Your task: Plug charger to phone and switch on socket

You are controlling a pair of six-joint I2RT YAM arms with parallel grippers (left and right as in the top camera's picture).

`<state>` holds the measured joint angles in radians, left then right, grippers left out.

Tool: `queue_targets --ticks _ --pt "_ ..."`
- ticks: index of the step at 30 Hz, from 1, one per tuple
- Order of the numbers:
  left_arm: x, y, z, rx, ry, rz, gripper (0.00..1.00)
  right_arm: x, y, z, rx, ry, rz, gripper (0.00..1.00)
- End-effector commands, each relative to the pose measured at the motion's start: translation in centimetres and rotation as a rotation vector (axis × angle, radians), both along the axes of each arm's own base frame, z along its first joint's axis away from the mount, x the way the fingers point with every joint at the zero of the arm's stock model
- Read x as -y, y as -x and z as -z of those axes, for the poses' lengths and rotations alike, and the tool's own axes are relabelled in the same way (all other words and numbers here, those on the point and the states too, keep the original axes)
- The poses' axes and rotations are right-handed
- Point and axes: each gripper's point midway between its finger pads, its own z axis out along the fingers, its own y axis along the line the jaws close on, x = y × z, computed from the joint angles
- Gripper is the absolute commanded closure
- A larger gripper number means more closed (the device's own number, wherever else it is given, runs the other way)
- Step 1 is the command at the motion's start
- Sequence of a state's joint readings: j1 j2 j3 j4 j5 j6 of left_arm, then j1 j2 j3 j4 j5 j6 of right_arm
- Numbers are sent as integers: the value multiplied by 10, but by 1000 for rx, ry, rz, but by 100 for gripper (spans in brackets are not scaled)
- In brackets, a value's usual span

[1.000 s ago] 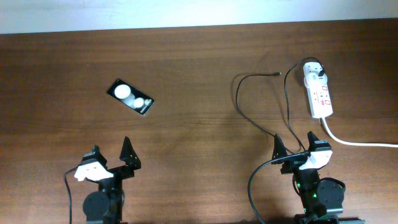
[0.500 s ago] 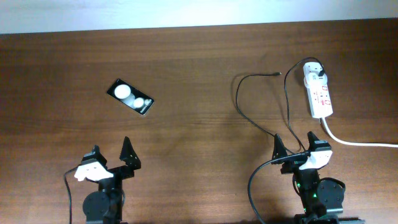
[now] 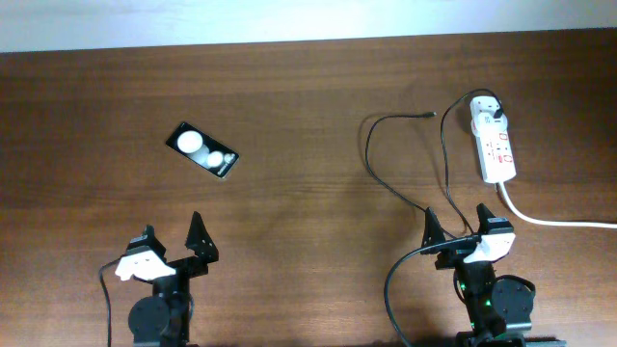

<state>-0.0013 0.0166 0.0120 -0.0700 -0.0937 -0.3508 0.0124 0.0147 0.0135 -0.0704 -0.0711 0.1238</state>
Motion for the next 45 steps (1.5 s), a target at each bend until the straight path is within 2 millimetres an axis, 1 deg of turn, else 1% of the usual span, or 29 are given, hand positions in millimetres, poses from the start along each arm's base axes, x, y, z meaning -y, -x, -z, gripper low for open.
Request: queue_targets --ticks 1,25,28,29,31,33,35,36,37,39,40,41,42,44,45 --pt "-2 0 1 -3 -16 -10 1 3 0 2 1 -1 15 1" --pt "-2 0 1 -3 -16 -11 1 3 0 2 1 -1 15 1" --pt "-3 0 -1 5 -16 -15 1 3 0 2 1 -1 15 1" --pt "-3 0 -4 19 -16 -15 1 3 0 2 1 -1 15 1" --pt "-3 0 -29 120 -16 -15 1 3 0 2 1 -1 15 1" --pt "-3 7 -76 314 -15 -17 1 3 0 2 1 -1 15 1" --pt "-3 19 -113 475 -15 -18 1 3 0 2 1 -1 15 1" --pt "-3 24 -125 526 -14 -18 1 3 0 2 1 -1 15 1" --pt "-3 29 -134 566 -14 -19 1 3 0 2 1 -1 15 1" --pt "-3 32 -139 586 -15 -19 1 3 0 2 1 -1 15 1" --pt "-3 33 -142 590 -41 -26 1 3 0 2 1 -1 15 1" --pt "-3 34 -148 581 -138 -48 1 3 0 2 1 -1 15 1" --pt "-3 33 -150 552 -194 -58 1 3 0 2 1 -1 15 1" --pt "-4 26 -153 474 -209 -61 1 3 0 2 1 -1 15 1" --pt "-6 24 -159 446 -207 -70 1 3 0 2 1 -1 15 1"
